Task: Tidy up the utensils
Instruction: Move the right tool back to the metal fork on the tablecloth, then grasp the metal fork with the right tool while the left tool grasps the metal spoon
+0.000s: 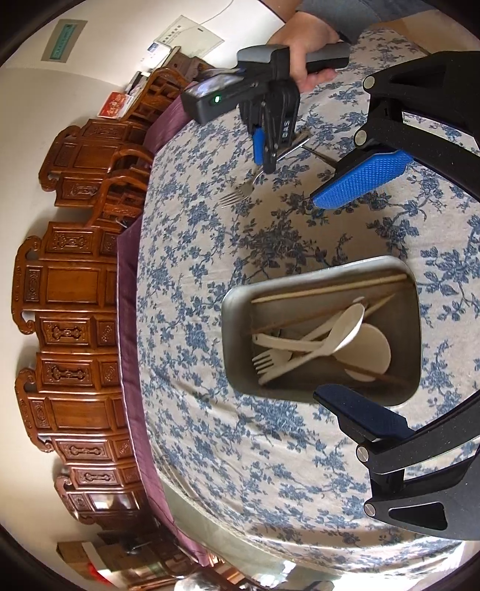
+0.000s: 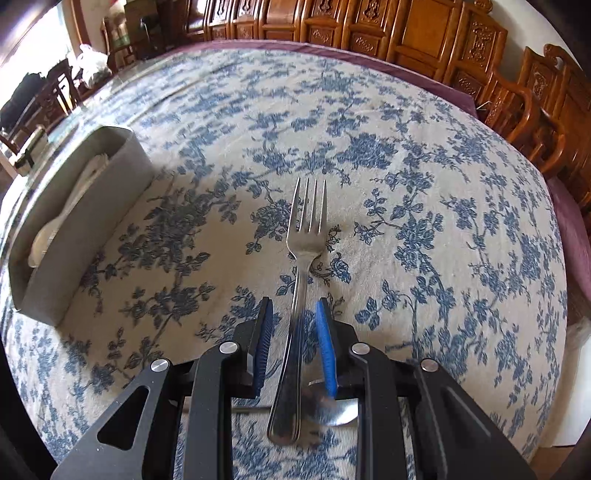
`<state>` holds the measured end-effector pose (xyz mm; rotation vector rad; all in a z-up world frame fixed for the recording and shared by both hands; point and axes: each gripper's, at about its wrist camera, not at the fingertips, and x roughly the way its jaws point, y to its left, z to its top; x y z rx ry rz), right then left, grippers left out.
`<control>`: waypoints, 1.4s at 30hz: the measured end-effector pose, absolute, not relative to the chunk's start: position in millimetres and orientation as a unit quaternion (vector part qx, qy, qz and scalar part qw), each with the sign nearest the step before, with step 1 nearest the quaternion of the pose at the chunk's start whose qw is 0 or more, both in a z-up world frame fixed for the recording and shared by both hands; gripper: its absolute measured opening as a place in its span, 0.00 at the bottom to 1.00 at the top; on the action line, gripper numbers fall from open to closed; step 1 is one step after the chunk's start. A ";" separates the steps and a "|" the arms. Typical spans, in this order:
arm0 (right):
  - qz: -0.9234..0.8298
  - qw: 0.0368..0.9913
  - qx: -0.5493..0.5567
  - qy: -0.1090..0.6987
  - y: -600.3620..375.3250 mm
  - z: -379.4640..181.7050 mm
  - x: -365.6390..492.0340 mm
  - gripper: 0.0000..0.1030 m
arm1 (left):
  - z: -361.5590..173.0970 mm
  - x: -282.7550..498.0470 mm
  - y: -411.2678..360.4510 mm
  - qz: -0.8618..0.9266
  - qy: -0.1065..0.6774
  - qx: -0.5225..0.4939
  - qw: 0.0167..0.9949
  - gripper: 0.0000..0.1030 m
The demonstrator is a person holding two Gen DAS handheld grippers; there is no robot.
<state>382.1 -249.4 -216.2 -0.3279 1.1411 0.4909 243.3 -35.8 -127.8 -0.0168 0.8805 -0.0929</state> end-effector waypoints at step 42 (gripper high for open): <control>0.165 0.830 -0.141 0.514 -404.1 -168.5 345.2 0.08 | -231.4 332.6 -267.2 -0.150 0.496 0.034 0.855 0.53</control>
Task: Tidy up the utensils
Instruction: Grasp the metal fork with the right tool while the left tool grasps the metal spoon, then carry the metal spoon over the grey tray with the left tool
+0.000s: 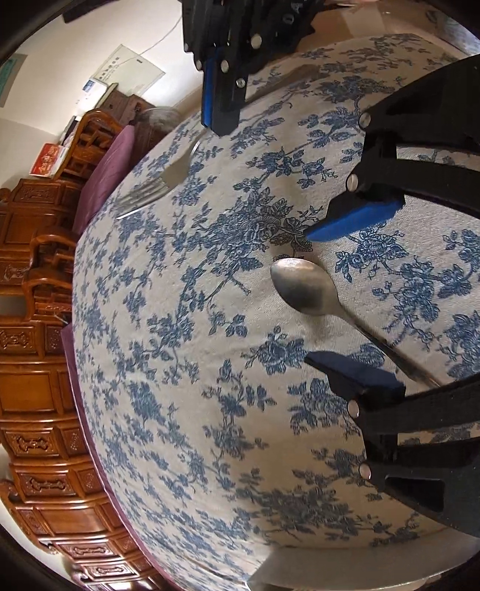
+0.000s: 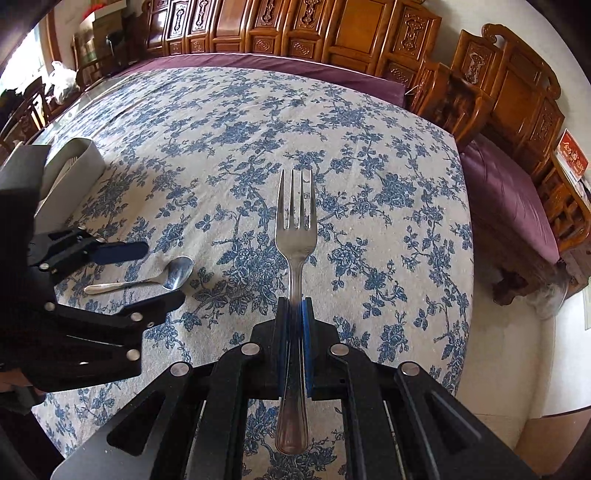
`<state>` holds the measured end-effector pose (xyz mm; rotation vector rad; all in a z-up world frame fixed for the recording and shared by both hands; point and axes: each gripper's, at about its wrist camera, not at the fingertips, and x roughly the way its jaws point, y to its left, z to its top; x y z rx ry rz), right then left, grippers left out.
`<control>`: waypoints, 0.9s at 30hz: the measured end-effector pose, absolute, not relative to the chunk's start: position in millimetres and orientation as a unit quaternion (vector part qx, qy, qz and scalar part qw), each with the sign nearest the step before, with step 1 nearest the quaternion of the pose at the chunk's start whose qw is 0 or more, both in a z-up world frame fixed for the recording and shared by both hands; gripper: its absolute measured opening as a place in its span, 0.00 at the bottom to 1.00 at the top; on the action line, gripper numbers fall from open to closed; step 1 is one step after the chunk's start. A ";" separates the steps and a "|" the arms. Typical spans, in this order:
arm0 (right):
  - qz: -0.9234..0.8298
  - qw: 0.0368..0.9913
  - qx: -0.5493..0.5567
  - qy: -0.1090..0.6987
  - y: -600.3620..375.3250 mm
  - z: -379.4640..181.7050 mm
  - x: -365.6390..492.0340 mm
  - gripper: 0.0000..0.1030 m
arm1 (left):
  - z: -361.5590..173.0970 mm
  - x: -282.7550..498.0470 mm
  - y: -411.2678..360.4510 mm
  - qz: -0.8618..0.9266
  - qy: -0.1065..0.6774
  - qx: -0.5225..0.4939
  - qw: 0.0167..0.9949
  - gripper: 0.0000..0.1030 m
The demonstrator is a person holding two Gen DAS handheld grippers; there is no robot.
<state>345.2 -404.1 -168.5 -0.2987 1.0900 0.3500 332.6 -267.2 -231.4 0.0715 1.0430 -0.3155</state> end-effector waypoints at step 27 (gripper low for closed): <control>0.189 0.824 -0.148 0.513 -347.5 -172.1 323.0 0.08 | -188.1 315.1 -180.6 -0.121 0.441 0.019 0.889 0.26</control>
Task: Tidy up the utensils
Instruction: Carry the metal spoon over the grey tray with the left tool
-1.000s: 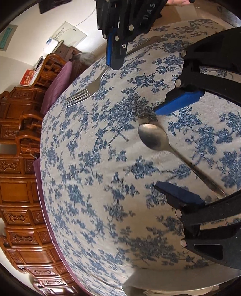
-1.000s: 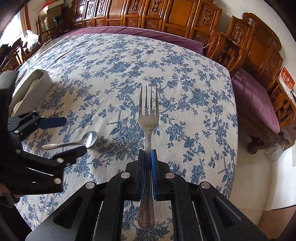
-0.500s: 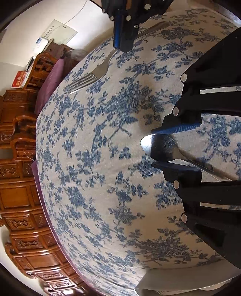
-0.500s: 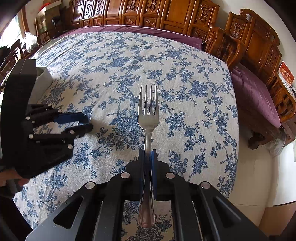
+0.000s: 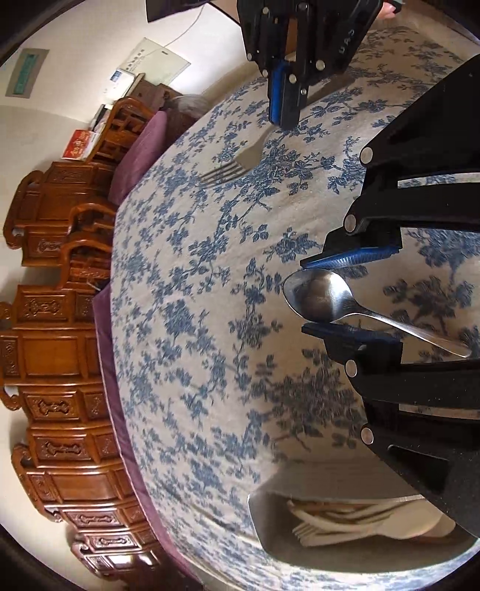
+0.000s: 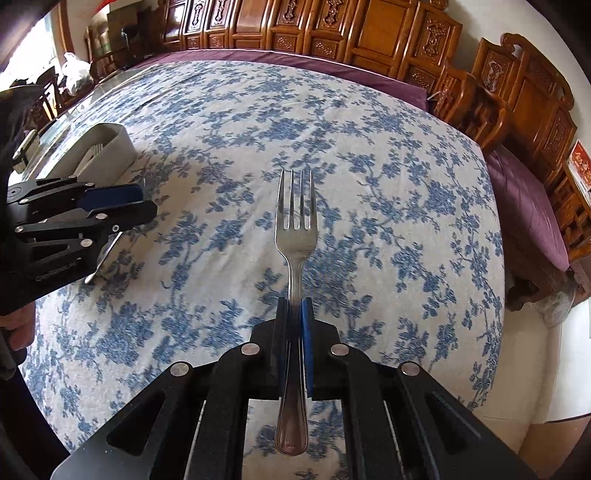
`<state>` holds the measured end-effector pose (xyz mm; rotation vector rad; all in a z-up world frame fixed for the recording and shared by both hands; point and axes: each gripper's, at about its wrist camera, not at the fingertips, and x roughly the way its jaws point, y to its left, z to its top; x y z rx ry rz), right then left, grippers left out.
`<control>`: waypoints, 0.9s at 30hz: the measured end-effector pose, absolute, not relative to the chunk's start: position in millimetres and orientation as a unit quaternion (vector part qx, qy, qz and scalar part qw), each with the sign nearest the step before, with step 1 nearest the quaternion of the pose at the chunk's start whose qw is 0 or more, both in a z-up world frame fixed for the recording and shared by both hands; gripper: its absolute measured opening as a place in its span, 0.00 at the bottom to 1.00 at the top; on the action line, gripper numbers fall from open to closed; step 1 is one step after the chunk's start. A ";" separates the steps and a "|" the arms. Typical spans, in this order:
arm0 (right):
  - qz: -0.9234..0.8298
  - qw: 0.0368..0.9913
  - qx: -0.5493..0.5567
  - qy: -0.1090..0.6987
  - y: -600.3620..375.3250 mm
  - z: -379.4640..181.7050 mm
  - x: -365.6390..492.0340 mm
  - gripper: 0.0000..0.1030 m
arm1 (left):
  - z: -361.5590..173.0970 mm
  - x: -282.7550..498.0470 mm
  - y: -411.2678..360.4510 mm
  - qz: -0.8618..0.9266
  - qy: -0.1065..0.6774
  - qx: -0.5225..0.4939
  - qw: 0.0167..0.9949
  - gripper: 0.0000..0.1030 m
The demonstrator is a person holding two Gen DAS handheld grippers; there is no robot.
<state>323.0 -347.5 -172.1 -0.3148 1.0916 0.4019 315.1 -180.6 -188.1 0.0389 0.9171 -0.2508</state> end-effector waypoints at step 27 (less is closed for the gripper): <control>0.207 0.836 -0.166 0.481 -272.2 -134.7 293.8 0.08 | -108.0 243.8 -111.5 -0.104 0.339 -0.010 0.935 0.26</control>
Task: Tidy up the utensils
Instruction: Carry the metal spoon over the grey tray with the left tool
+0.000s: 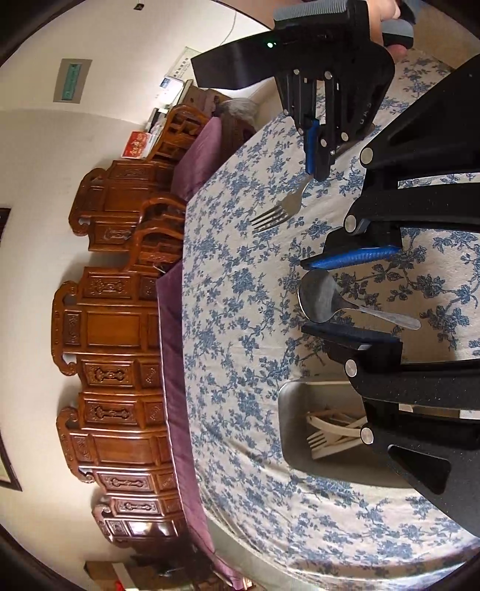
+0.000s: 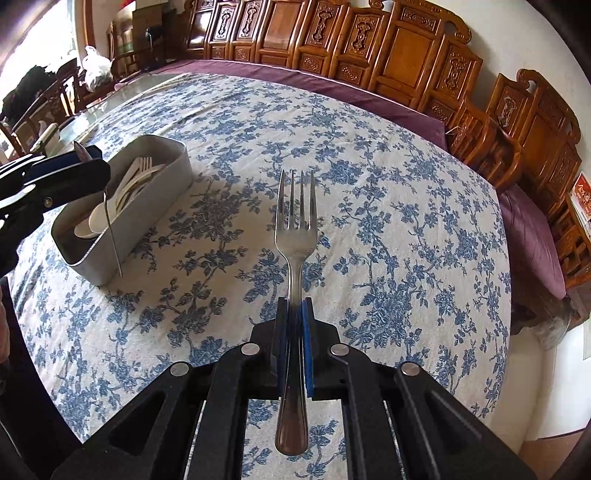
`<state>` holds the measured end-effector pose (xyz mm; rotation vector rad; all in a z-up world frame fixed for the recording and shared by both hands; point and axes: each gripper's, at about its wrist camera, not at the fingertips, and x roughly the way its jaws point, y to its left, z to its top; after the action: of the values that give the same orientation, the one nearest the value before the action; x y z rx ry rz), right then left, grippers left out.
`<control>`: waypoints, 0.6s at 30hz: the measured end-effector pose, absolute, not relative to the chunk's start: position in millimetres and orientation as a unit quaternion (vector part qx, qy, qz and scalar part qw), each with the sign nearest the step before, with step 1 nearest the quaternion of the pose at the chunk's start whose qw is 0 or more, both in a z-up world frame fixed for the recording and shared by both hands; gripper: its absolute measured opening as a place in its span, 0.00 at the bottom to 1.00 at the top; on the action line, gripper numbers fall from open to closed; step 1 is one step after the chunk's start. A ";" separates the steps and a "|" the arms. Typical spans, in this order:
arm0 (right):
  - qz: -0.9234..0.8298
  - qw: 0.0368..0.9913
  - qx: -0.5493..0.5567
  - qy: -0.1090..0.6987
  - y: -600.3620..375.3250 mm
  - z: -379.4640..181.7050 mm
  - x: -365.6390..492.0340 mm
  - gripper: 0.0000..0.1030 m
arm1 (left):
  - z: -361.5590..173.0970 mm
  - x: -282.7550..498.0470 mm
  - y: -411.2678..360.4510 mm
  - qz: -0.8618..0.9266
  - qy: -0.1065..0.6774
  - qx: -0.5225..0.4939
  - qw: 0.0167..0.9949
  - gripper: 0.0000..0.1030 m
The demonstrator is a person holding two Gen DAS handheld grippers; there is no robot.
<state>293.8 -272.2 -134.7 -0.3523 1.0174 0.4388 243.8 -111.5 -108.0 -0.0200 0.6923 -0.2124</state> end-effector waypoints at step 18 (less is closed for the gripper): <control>0.238 0.847 -0.153 0.451 -195.5 -112.2 280.7 0.08 | -76.4 216.3 -33.5 -0.064 0.322 -0.014 0.944 0.26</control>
<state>280.7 -195.5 -112.2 -0.3226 0.9510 0.5009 216.3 -33.5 -76.4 -0.0278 0.6568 -0.1304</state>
